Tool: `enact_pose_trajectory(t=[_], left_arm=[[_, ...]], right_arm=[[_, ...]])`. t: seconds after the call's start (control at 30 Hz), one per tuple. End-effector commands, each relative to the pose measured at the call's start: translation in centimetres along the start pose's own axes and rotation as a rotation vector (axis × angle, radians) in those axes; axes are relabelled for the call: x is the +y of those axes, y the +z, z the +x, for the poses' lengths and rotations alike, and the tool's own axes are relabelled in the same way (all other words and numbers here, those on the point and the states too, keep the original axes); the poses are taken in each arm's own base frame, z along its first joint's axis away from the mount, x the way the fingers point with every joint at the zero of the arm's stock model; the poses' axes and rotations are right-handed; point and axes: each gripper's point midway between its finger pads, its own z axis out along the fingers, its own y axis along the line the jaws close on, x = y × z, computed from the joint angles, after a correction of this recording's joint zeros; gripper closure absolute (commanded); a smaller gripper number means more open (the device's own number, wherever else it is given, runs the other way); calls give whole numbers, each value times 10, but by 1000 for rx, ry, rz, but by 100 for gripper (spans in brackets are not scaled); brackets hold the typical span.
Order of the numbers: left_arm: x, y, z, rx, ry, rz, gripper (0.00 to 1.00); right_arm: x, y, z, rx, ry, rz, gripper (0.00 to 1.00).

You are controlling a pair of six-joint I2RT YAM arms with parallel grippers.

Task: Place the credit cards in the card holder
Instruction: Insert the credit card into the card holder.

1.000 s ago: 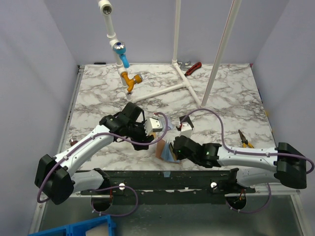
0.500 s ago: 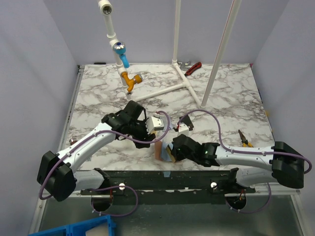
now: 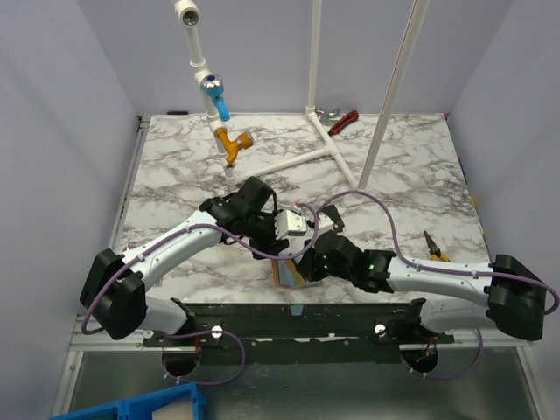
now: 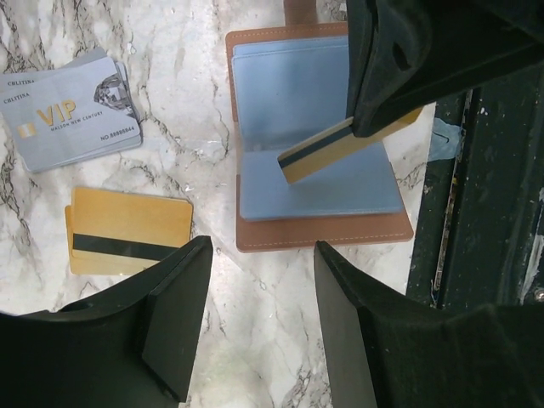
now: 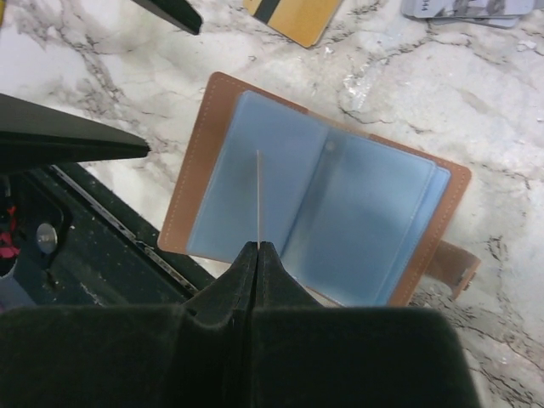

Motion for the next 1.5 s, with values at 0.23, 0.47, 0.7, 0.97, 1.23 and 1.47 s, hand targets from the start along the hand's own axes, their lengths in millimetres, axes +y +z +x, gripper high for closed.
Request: enact_pose_trajectory(t=[0.23, 0.47, 0.7, 0.97, 1.23, 1.47], left_arm=[[-11, 20, 27, 88, 160, -18, 47], [-22, 40, 55, 185, 308, -13, 47], [-23, 57, 73, 267, 354, -23, 47], [-25, 66, 73, 307, 344, -17, 48], [-30, 69, 75, 332, 329, -5, 52], [-34, 70, 80, 359, 321, 2, 52]], right_arm=[[5, 26, 14, 72, 12, -58, 99], [-13, 31, 12, 87, 106, -97, 99], [-17, 29, 15, 106, 134, -122, 99], [-36, 28, 15, 91, 199, -72, 99], [-55, 26, 8, 26, 279, -36, 99], [-63, 31, -1, -14, 334, -26, 99]])
